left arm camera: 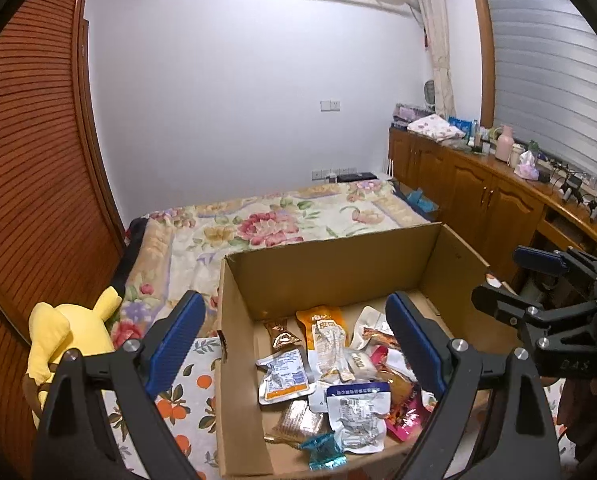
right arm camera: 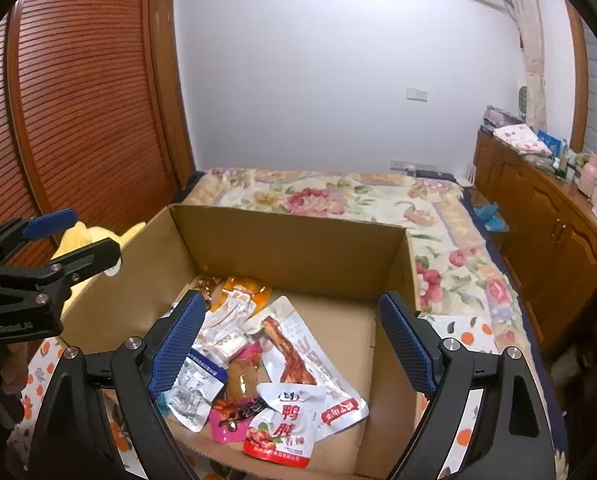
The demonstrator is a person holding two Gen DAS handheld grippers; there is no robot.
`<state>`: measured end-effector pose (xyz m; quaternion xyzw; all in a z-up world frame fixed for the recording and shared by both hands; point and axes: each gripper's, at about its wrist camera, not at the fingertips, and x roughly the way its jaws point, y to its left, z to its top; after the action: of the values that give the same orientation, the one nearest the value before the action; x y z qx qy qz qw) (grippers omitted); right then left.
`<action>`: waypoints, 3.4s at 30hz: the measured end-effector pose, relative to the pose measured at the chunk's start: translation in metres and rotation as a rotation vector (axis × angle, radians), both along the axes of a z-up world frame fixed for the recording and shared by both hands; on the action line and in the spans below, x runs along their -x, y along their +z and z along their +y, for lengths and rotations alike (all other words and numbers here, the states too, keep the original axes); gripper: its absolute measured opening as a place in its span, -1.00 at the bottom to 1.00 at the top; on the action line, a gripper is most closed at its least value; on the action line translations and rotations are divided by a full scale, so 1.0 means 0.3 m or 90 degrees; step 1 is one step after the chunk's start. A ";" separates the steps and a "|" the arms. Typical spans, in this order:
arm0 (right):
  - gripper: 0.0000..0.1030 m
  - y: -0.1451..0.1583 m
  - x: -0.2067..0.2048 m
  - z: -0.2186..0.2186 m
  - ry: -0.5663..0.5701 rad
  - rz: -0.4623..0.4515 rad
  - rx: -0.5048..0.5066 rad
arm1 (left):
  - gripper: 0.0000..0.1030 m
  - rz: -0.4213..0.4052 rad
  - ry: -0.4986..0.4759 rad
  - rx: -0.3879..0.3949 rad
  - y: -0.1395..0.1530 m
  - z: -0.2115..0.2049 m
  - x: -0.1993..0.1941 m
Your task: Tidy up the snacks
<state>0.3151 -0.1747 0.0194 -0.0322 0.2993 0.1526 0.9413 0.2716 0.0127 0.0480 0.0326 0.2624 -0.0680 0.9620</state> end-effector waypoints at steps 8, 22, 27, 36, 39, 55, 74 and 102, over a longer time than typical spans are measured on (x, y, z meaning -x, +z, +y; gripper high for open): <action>0.77 0.082 0.118 -0.030 -0.018 -0.053 -0.013 | 0.80 -0.029 0.005 -0.006 0.055 -0.013 0.129; 0.78 0.138 0.365 -0.060 -0.029 -0.123 -0.020 | 0.81 -0.060 0.014 0.004 0.063 -0.021 0.370; 0.78 0.137 0.451 -0.066 -0.036 -0.140 -0.025 | 0.81 -0.062 0.021 0.005 0.040 -0.017 0.450; 0.78 0.108 0.597 -0.084 -0.044 -0.154 -0.035 | 0.81 -0.071 0.030 0.004 0.010 -0.007 0.584; 0.78 0.102 0.640 -0.095 -0.047 -0.158 -0.042 | 0.81 -0.073 0.031 0.010 0.005 -0.002 0.625; 0.78 0.045 0.771 -0.115 -0.055 -0.169 -0.044 | 0.81 -0.063 0.047 0.014 -0.046 0.018 0.722; 0.78 0.027 0.773 -0.118 -0.061 -0.163 -0.043 | 0.81 -0.056 0.051 0.022 -0.066 0.029 0.726; 0.78 0.024 0.773 -0.120 -0.062 -0.163 -0.043 | 0.81 -0.054 0.053 0.022 -0.068 0.034 0.728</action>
<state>0.0833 -0.2106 0.0266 -0.0054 0.1727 0.1113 0.9787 0.0534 0.0228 0.0274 0.0077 0.2211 -0.0312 0.9747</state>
